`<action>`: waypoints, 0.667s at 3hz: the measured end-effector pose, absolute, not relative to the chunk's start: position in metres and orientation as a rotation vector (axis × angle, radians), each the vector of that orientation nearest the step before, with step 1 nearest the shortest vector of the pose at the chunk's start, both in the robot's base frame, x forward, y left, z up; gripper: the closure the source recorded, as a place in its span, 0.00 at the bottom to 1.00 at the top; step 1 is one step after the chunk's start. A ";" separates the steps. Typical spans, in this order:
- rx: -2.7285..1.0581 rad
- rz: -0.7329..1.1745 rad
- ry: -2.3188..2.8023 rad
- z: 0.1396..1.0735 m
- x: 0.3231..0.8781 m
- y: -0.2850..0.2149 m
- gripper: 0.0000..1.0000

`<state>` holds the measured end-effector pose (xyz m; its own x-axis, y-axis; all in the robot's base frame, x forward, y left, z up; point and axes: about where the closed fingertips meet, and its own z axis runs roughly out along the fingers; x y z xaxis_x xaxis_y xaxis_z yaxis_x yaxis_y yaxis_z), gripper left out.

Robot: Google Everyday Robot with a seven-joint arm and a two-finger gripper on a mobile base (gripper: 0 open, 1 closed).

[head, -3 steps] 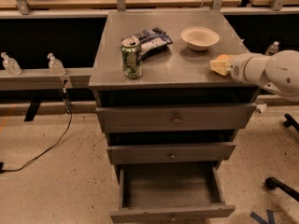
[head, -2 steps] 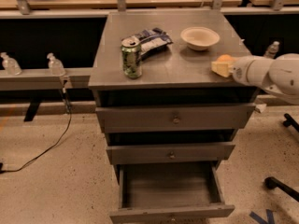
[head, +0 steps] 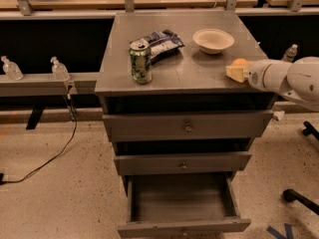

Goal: Place orange into bottom drawer

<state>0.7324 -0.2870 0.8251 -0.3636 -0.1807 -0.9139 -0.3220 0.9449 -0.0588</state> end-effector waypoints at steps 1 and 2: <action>-0.362 0.154 1.954 0.825 0.732 -0.287 1.00; -0.363 0.154 1.954 0.825 0.732 -0.287 1.00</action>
Offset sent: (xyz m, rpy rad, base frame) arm -0.0192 0.0659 0.0963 0.0882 -0.2258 0.3488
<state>0.7324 -0.2870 0.8251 -0.3635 -0.1807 -0.9139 -0.3221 0.9449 -0.0588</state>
